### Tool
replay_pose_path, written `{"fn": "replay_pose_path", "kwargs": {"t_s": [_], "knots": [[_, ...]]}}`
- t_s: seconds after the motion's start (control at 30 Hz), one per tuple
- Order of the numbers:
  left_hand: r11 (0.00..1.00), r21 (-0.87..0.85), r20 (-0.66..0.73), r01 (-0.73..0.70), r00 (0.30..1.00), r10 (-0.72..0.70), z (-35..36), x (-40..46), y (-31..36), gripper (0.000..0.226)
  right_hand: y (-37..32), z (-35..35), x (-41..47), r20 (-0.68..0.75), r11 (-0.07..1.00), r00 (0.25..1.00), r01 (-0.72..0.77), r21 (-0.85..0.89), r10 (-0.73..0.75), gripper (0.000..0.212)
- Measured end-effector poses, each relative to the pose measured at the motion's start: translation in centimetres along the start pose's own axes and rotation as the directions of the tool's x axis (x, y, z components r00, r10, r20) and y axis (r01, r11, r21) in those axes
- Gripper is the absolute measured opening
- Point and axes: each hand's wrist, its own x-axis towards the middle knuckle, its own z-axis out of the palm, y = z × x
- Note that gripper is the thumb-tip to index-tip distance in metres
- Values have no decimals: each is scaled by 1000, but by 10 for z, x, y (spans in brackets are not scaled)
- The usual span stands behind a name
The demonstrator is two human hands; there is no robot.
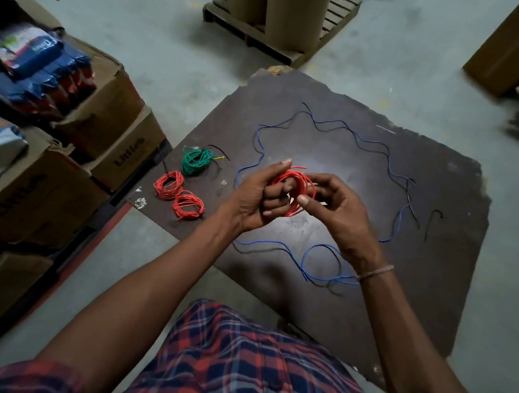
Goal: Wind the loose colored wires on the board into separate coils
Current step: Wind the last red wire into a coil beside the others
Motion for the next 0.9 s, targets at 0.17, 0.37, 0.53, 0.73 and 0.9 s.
{"fn": "replay_pose_path", "kwargs": {"t_s": [0.17,0.37,0.53,0.73,0.9], "knots": [[997,24,30,74,997,-75,11,14,-9,53,5,-20,-4,27,991,998,-52,121,49,48],[984,146,-118,102,989,-86,28,38,-25,45,22,-38,-14,-86,983,992,-77,167,92,47],[946,321,-281,44,958,50,47,64,-42,38,33,-56,-22,-192,984,978,-49,172,82,48],[961,277,-252,2,965,71,60,93,-62,30,51,-79,-27,-324,984,940,-52,170,106,44],[975,219,-228,38,973,13,66,117,-84,35,75,-113,-29,-293,970,941,-107,220,171,29]]}}
